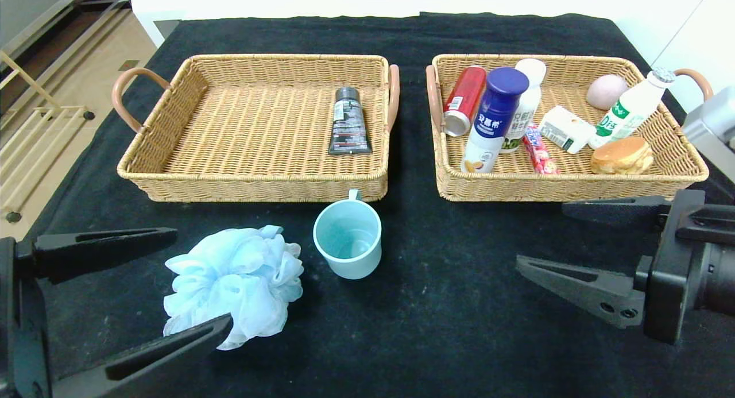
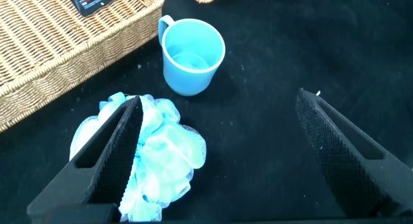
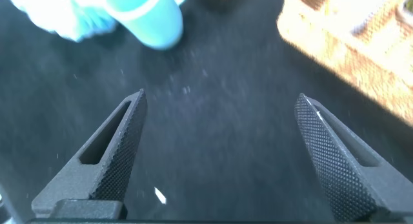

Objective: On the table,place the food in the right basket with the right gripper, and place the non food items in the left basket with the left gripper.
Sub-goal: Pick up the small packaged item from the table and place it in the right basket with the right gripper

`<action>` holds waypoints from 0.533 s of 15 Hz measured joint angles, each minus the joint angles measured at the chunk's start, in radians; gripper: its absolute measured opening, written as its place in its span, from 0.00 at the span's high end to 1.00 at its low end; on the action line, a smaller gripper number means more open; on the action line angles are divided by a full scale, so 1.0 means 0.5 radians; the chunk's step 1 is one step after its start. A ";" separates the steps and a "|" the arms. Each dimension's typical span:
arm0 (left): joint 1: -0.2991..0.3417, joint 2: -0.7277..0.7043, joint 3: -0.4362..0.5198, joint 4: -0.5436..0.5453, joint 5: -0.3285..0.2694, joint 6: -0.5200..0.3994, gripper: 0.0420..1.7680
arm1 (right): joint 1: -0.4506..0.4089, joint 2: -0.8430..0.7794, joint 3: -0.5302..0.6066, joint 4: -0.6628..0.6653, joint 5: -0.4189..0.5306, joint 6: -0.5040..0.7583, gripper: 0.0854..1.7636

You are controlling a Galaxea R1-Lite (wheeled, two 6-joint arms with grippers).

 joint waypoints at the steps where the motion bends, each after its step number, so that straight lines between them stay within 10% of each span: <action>1: 0.002 0.003 0.002 0.000 0.002 0.000 0.03 | -0.003 -0.010 0.092 -0.120 0.035 -0.029 0.05; 8: -0.003 0.057 0.025 -0.002 0.009 -0.006 0.03 | -0.100 -0.038 0.584 -0.635 0.291 -0.108 0.04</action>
